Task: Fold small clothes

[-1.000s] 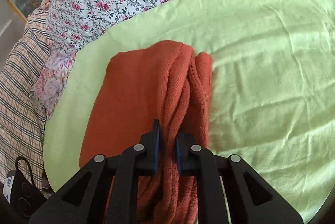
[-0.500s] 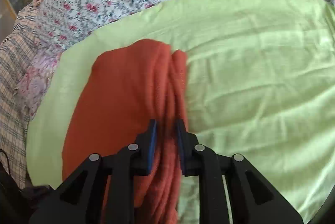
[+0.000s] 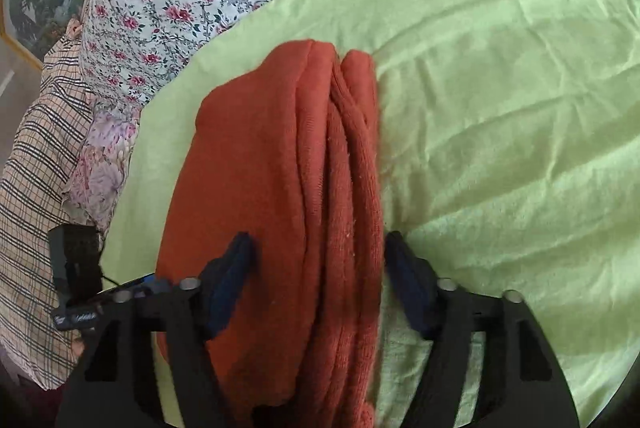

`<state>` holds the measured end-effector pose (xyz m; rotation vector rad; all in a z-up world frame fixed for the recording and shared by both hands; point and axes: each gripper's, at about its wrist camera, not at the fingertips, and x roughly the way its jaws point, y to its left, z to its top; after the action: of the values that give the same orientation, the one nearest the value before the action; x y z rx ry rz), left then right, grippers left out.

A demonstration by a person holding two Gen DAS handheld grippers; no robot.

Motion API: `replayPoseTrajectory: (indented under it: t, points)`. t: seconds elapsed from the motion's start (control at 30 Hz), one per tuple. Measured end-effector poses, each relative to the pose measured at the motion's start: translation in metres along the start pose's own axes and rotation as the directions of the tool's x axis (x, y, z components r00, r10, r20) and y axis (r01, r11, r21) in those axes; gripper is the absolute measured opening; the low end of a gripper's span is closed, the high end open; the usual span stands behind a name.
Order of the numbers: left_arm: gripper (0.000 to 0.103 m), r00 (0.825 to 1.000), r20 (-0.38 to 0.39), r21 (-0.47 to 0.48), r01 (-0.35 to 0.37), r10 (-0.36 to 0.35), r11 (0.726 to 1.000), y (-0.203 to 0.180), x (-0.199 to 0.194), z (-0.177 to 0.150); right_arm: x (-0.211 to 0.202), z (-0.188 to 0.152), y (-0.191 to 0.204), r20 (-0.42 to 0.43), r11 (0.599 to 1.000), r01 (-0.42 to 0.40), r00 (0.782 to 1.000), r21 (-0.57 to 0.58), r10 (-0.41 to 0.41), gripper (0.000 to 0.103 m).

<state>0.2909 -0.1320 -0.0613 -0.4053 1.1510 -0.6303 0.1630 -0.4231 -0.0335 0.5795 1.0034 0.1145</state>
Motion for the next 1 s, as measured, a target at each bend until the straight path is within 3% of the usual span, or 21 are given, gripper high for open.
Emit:
replayPoseTrajectory:
  t: [0.03,0.07,0.1,0.13,0.23,0.47,0.6,0.7,0.83,1.0]
  points:
    - [0.057,1.000,-0.016,0.009,-0.008,0.008,1.000,-0.002,0.007,0.003,0.000,0.000,0.000,0.000,1.000,0.000,1.000,0.000,0.000,0.046]
    - [0.042,1.000,-0.022,0.009,-0.015,0.015,1.000,-0.003,0.011,0.002,0.004,-0.001,-0.005,-0.020,0.998,-0.045,0.999,0.037,0.046,0.036]
    - [0.032,1.000,-0.021,0.002,-0.003,0.003,1.000,-0.003,0.013,0.004,0.004,-0.001,-0.005,-0.020,0.998,-0.045,0.999,0.037,0.046,0.033]
    - [0.030,1.000,-0.009,-0.003,0.012,-0.012,1.000,-0.003,0.010,0.004,0.005,-0.002,-0.005,-0.023,0.998,-0.054,0.998,0.043,0.055,0.027]
    - [0.025,0.999,0.046,0.022,0.023,-0.024,0.999,-0.007,-0.019,-0.001,0.000,-0.007,0.012,-0.006,1.000,-0.027,1.000,0.010,0.027,0.024]
    - [0.024,0.985,0.164,0.083,-0.075,0.061,0.994,0.006,-0.127,-0.036,0.007,-0.034,0.087,-0.005,0.984,-0.160,0.987,-0.080,0.161,0.022]
    - [0.024,0.973,0.191,0.044,-0.139,0.128,0.989,0.042,-0.175,-0.063,0.037,-0.061,0.128,-0.035,0.959,-0.264,0.964,-0.100,0.262,0.022]
    - [0.025,0.971,0.172,-0.002,-0.169,0.167,0.986,0.074,-0.185,-0.084,0.064,-0.080,0.147,-0.082,0.946,-0.314,0.948,-0.083,0.308,0.022]
    - [0.030,0.976,0.134,-0.063,-0.164,0.171,0.984,0.108,-0.179,-0.106,0.086,-0.098,0.153,-0.123,0.959,-0.268,0.959,-0.091,0.256,0.022]
    - [0.052,0.970,0.150,-0.086,-0.182,0.193,0.980,0.110,-0.175,-0.104,0.087,-0.100,0.148,-0.125,0.979,-0.177,0.978,-0.097,0.164,0.034]
